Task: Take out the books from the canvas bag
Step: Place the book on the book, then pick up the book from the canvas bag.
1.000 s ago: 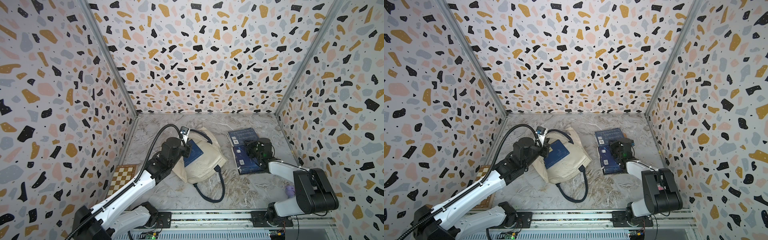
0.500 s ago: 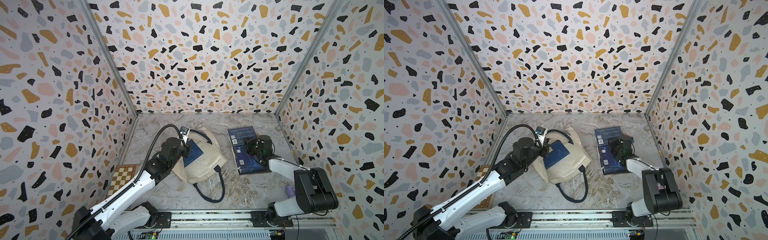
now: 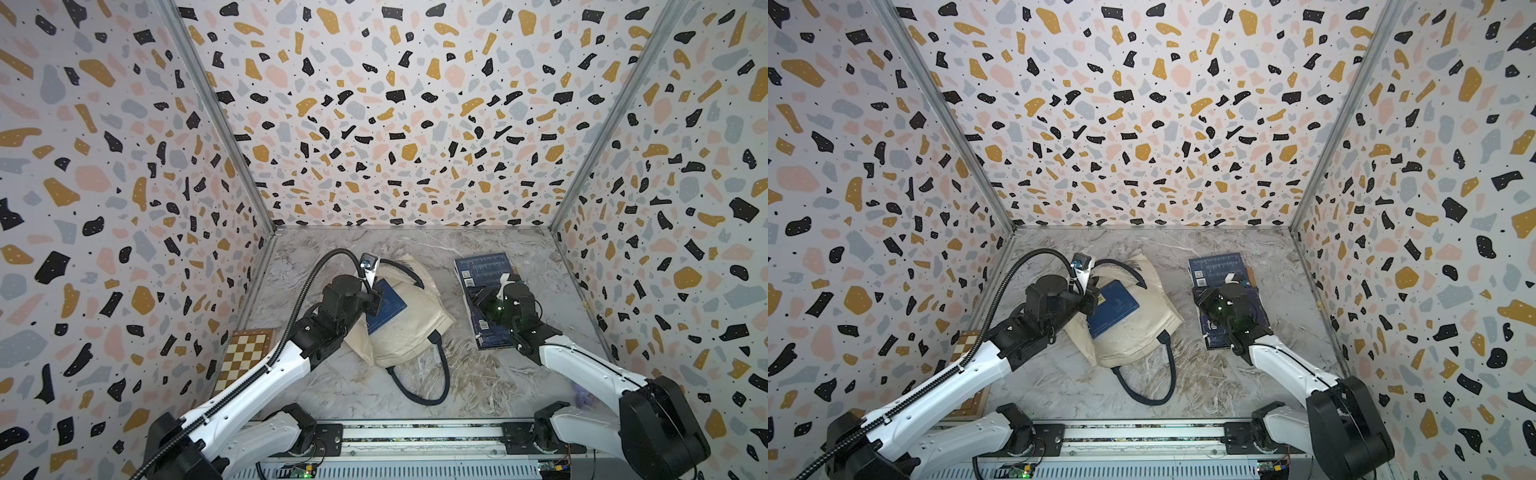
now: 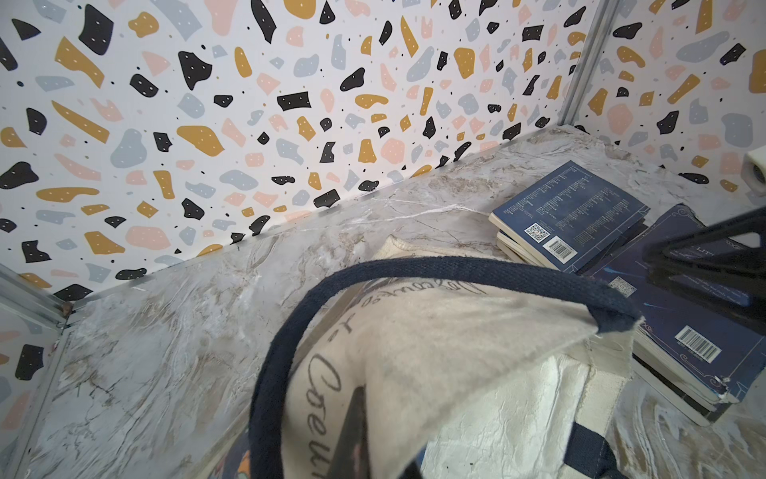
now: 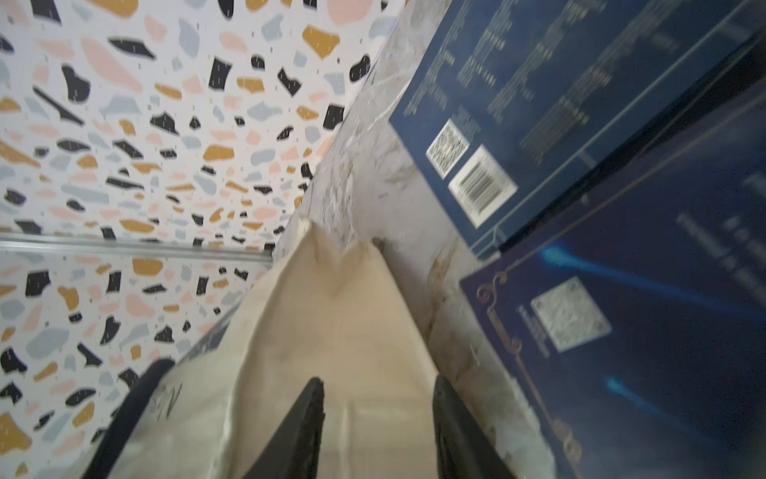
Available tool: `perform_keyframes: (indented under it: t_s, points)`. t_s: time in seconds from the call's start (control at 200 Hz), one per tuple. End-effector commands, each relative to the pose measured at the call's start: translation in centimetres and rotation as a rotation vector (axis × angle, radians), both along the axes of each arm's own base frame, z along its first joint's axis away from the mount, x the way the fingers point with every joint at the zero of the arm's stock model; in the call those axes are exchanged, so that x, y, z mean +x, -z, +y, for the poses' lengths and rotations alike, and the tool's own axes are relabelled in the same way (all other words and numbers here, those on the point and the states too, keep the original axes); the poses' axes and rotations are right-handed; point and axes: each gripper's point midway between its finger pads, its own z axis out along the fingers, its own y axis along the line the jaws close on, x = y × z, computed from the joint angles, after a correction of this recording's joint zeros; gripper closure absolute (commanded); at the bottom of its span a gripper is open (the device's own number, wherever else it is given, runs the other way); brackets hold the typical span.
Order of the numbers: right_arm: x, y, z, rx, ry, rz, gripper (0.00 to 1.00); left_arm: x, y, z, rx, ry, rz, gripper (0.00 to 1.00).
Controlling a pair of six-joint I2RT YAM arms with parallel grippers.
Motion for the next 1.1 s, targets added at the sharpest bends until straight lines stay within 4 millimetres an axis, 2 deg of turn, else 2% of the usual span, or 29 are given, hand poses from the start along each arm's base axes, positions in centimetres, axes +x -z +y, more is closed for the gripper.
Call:
perform_keyframes:
  t_s: [0.0, 0.17, 0.26, 0.39, 0.526, 0.601, 0.721, 1.091]
  points:
    - [-2.3, -0.8, 0.2, -0.071, -0.022, -0.049, 0.55, 0.3, -2.8, 0.1, -0.044, -0.008, -0.067, 1.00]
    - [-7.2, -1.9, 2.3, -0.089, -0.079, -0.135, 0.55, 0.3, -3.0, 0.0, -0.048, -0.006, -0.072, 1.00]
    - [-9.4, -1.2, 3.6, -0.089, -0.120, -0.134, 0.55, 0.2, -3.0, 0.0, -0.049, -0.005, -0.069, 1.00]
    - [-12.4, 0.2, 6.7, -0.075, -0.217, -0.122, 0.55, 0.2, -3.0, -0.1, -0.052, -0.001, -0.071, 1.00]
    - [-14.5, 0.6, 10.2, -0.093, -0.301, -0.146, 0.55, 0.1, -3.1, -0.1, -0.057, 0.007, -0.076, 1.00]
    - [-14.9, 0.4, 12.0, -0.087, -0.345, -0.162, 0.54, 0.0, -3.2, -0.2, -0.059, 0.014, -0.079, 1.00]
    - [-15.0, 1.3, 14.6, -0.107, -0.406, -0.142, 0.54, -0.2, -3.5, -0.4, -0.071, 0.028, -0.088, 1.00]
    - [-13.7, 3.8, 19.2, -0.123, -0.419, -0.086, 0.53, -1.1, -4.7, -0.6, -0.111, 0.070, -0.133, 1.00]
